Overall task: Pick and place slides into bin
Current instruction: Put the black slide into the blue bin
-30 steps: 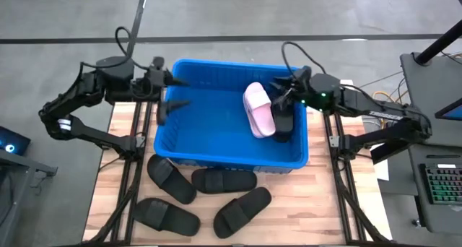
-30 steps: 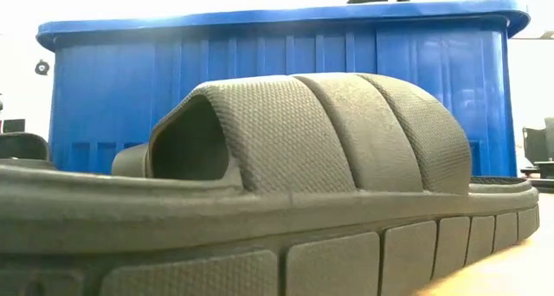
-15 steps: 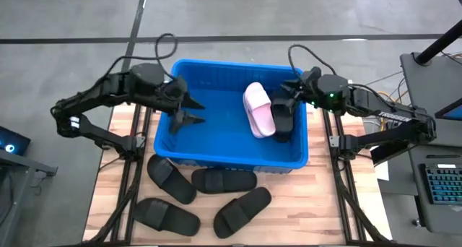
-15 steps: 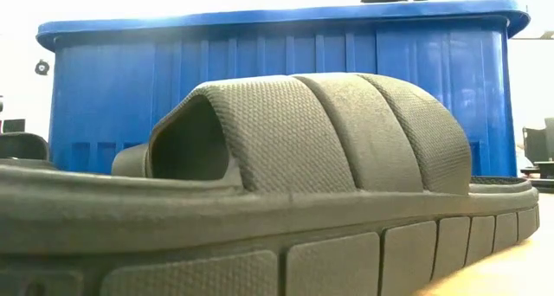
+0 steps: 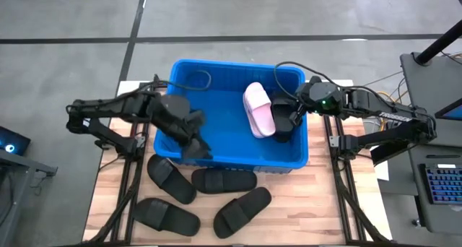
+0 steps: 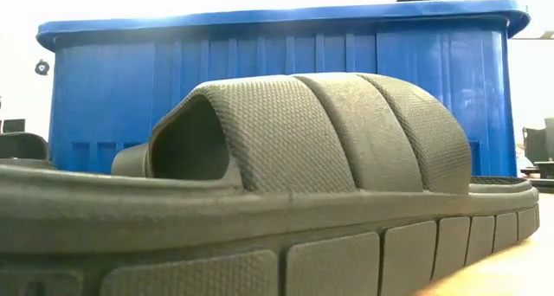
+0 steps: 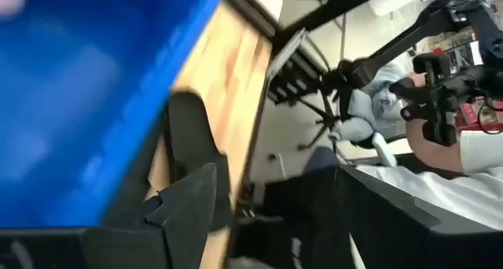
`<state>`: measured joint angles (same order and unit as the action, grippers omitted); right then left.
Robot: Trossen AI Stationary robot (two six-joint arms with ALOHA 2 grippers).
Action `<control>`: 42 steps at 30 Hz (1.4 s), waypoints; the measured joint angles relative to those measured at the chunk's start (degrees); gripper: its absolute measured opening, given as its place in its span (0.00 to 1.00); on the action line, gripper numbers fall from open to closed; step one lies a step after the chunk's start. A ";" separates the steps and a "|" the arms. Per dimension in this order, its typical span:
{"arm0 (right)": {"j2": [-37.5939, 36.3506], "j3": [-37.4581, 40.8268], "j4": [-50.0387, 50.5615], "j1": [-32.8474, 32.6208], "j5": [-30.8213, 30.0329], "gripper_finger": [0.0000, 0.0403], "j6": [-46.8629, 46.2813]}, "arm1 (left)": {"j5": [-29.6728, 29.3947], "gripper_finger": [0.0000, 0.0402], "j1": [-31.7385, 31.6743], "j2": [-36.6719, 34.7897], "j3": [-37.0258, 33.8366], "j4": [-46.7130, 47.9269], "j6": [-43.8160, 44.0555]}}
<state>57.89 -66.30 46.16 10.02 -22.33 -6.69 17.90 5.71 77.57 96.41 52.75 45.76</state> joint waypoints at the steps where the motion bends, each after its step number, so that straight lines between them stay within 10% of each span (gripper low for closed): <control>1: 0.00 0.00 -0.06 0.00 -0.04 0.14 0.14 | -0.08 0.61 1.03 0.23 0.01 0.49 1.80; 28: 0.00 0.04 0.40 0.00 -0.13 0.14 0.07 | -10.04 0.61 19.60 16.27 -0.23 37.35 18.38; 42: 0.00 0.20 0.36 0.00 0.00 0.14 0.28 | -21.34 0.61 30.35 18.42 -6.30 37.25 39.38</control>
<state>57.89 -66.11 46.52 10.02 -22.33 -6.42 -3.44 36.06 95.99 90.11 90.01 85.14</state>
